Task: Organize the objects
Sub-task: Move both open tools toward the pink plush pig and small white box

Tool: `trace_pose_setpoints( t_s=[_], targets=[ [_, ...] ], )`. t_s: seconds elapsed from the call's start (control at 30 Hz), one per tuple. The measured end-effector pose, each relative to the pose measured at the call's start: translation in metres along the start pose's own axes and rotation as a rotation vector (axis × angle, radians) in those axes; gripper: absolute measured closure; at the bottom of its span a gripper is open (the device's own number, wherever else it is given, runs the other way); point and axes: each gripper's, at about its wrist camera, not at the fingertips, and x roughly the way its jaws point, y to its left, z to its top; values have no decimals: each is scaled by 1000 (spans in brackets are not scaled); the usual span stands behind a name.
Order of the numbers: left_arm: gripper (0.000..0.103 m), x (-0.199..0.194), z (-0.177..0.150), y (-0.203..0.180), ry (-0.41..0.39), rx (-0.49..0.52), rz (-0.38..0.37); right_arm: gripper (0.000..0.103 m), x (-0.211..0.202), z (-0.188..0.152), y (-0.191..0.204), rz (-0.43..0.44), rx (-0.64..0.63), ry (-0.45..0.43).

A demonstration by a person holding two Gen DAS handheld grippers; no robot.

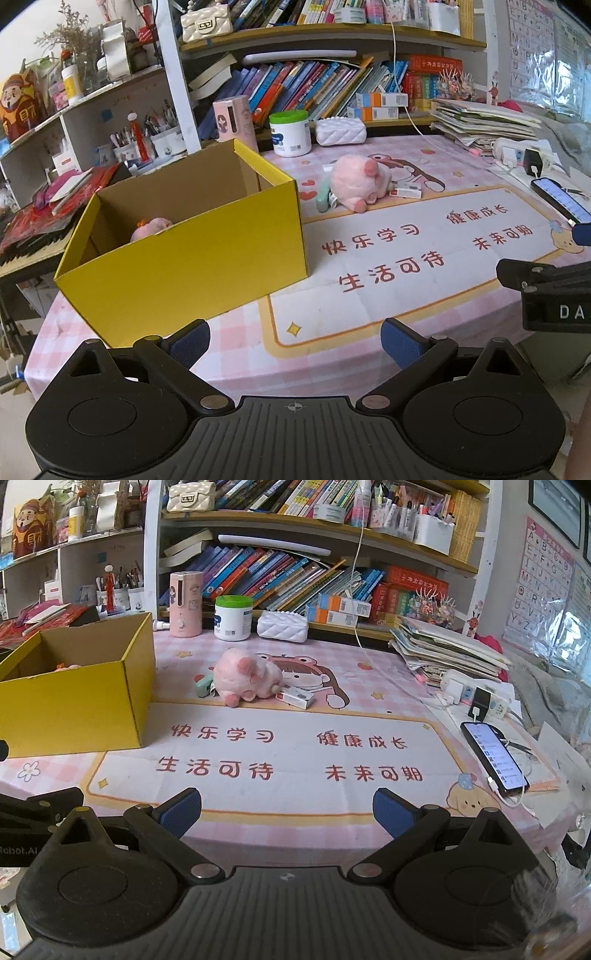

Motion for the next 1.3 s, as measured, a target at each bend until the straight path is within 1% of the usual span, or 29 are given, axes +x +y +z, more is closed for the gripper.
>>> trace_pose_setpoints(
  t_s=[0.13,0.43,0.63,0.93,1.17,1.3],
  targets=[
    [3,7,5,-4,6,8,10,3,14,7,-4,13,4,9],
    [3,28,20,-13,23,-13,41,3,49,23,-9,76,-30,27],
    [3,46,34,-27,38,-24,51,3,76,36,-22,106,-45,45],
    [3,65,57,-53,29,-56,26,3,108,59,-53,142,-59,41],
    [3,80,75,-80,26,-69,36,3,129,71,-82,171,-67,37],
    [3,85,84,-93,7,-67,48,3,140,78,-98,184,-64,35]
  ],
)
